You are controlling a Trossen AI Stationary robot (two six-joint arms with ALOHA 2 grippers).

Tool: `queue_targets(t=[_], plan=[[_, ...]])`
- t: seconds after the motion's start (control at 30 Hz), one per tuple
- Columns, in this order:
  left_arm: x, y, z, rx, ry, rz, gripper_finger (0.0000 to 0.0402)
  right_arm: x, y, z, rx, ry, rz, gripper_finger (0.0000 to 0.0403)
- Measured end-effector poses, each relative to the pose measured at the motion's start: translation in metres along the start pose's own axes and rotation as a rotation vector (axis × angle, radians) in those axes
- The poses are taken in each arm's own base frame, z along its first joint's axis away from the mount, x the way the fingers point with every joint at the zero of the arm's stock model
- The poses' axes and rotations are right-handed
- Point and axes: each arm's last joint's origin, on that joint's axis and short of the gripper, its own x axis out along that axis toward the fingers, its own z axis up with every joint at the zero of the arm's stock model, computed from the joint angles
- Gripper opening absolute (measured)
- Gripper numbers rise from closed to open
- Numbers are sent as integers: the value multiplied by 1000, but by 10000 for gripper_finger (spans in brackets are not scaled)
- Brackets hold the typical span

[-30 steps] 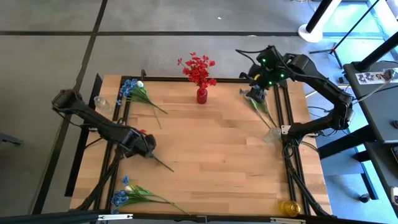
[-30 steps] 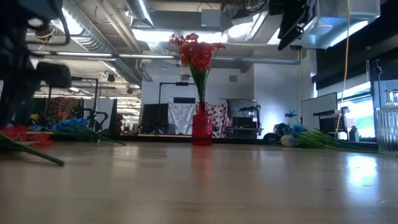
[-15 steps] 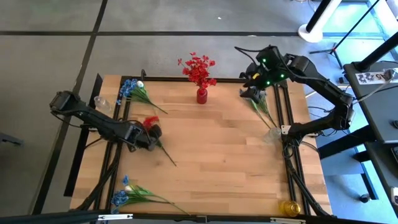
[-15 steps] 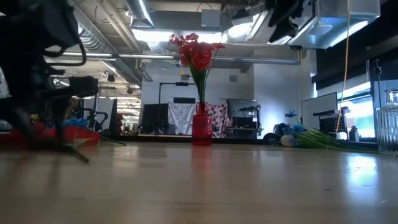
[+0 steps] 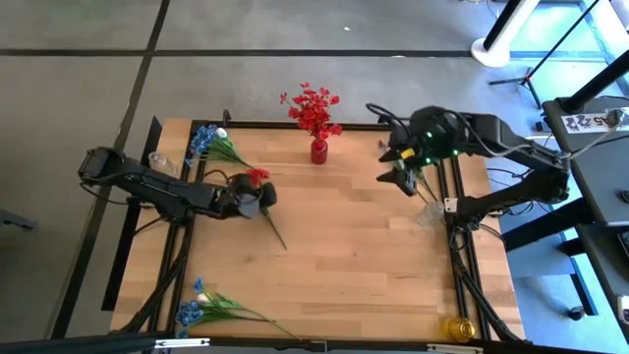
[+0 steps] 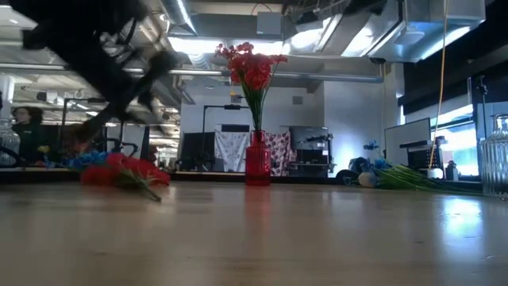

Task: Sort flowers into vase by color
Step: Put the red flowers into the red vase

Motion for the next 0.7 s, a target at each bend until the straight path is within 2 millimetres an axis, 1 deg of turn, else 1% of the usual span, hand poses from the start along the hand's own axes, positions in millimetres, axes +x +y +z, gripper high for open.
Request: queue_targets(t=[0.1,0.17,0.2,0.3,0.4,0.47,0.57,0.63,0.7], plan=[[-7,-32,1,159,28,-113,1,7,17,-5,19,-10,12,289],[-12,-43,2,187,44,-110,1,15,26,-12,46,18,11,289],[-15,-43,1,175,39,-78,1,20,29,-16,68,35,5,289],[-21,-34,2,108,-5,59,1,36,40,-28,130,59,-1,289],[-22,-15,4,80,2,213,18,53,49,-40,169,76,4,289],[-23,-5,5,66,20,291,39,62,54,-46,179,74,26,289],[-18,1,7,17,60,333,83,72,55,-50,195,57,40,289],[-13,7,11,-34,77,368,115,75,54,-50,199,39,44,289],[-8,19,15,-115,67,419,143,76,52,-48,201,25,33,289]])
